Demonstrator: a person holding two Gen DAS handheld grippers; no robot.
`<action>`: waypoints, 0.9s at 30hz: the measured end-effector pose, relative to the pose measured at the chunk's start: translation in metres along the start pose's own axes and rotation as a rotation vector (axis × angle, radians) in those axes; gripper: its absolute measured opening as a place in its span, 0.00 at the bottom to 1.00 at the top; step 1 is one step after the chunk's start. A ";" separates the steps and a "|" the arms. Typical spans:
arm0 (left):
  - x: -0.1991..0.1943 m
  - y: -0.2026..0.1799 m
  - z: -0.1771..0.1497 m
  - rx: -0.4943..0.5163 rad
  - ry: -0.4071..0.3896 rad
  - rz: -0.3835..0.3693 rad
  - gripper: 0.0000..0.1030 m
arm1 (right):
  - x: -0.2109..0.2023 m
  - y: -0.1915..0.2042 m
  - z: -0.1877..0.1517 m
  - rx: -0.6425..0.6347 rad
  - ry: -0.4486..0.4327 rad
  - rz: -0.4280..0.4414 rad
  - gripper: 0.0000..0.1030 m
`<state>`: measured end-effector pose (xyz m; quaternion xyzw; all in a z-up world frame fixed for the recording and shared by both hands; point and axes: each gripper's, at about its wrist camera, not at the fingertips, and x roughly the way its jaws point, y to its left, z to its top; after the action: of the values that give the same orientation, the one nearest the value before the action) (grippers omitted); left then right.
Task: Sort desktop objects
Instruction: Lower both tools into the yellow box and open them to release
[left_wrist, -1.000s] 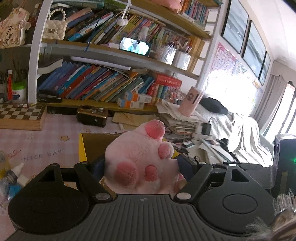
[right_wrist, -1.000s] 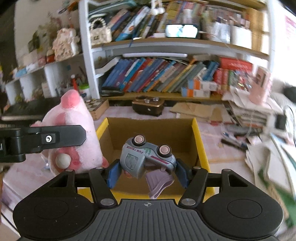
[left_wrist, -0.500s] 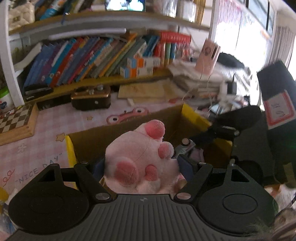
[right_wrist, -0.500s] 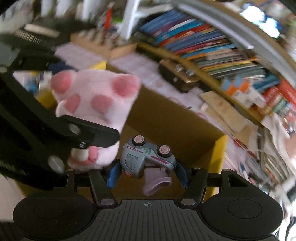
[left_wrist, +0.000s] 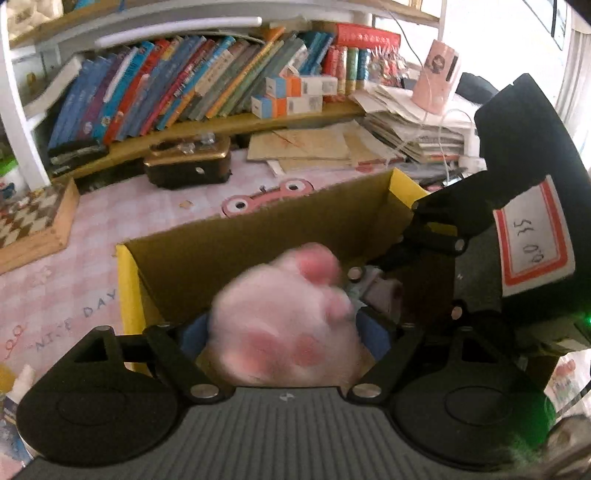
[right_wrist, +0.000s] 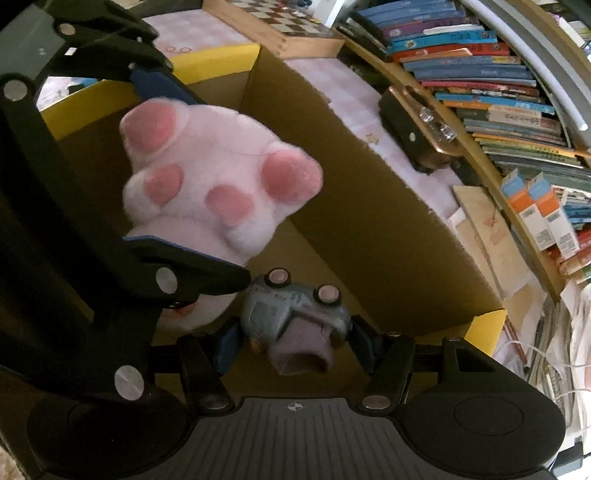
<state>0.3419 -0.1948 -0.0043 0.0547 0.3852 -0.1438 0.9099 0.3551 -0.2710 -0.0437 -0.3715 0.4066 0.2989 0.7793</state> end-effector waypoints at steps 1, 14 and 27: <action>-0.003 0.000 0.000 -0.001 -0.012 0.002 0.80 | -0.002 0.000 0.001 0.002 -0.015 -0.015 0.72; -0.087 0.003 -0.004 -0.090 -0.238 0.048 0.92 | -0.070 -0.022 -0.011 0.203 -0.254 -0.056 0.76; -0.170 0.011 -0.044 -0.174 -0.443 0.168 1.00 | -0.155 -0.001 -0.051 0.522 -0.493 -0.217 0.84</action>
<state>0.2023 -0.1379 0.0866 -0.0252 0.1814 -0.0426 0.9822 0.2590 -0.3395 0.0691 -0.1181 0.2276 0.1814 0.9494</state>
